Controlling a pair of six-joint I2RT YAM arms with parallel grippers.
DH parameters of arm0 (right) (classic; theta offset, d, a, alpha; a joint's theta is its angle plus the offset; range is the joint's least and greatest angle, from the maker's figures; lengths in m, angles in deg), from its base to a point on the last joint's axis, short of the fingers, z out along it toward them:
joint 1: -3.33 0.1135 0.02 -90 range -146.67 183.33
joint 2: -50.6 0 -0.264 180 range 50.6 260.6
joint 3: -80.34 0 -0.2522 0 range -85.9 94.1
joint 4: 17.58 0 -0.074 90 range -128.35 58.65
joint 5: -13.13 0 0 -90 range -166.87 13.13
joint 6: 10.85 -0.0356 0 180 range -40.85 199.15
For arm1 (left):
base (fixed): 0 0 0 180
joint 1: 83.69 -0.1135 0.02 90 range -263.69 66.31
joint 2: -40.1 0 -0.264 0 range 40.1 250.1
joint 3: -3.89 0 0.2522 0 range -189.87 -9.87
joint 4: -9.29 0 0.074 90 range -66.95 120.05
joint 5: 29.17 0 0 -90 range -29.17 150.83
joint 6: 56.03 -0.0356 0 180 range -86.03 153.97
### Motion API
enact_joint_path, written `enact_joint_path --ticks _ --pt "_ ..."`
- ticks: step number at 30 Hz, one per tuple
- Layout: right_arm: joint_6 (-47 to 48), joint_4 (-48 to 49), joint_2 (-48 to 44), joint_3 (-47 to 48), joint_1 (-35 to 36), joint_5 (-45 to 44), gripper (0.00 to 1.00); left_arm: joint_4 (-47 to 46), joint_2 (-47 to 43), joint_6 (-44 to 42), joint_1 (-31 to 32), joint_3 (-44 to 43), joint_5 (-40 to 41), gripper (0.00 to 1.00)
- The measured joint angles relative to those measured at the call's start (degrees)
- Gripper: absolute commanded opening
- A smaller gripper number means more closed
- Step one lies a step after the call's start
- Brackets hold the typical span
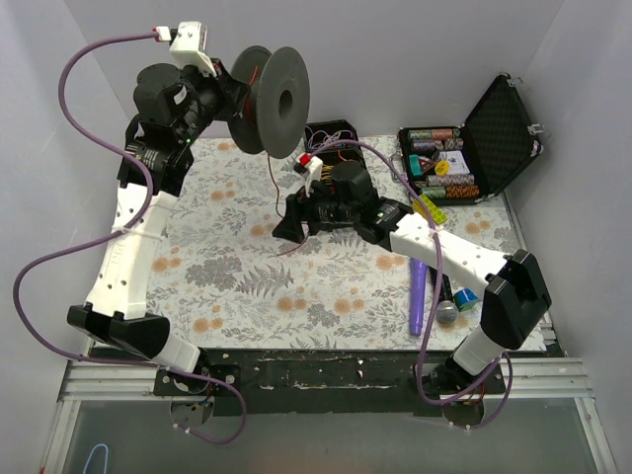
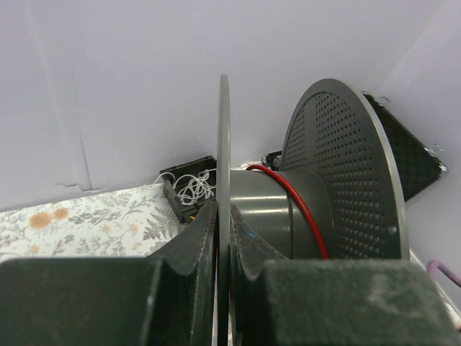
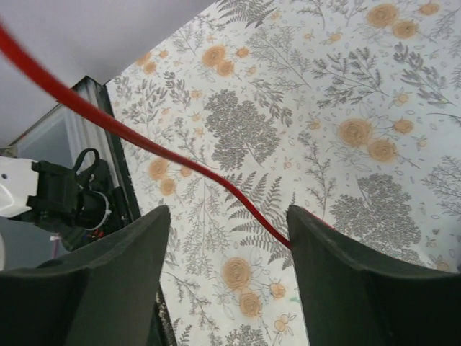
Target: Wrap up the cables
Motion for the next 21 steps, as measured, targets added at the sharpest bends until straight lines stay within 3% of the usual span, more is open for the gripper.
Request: enact_joint_path --ticks 4,13,21 --pt "3.6 3.3 -2.2 -4.7 -1.1 -1.1 0.85 0.6 -1.1 -0.8 0.0 -0.8 -4.1 0.0" --pt "11.2 11.9 -4.9 -15.0 -5.4 -0.2 0.85 3.3 -1.6 -1.2 0.0 -6.3 -12.0 0.0" --pt "16.3 21.9 -4.6 -22.4 -5.3 2.7 0.85 3.3 -1.4 -1.2 0.0 -12.0 -14.0 0.0"
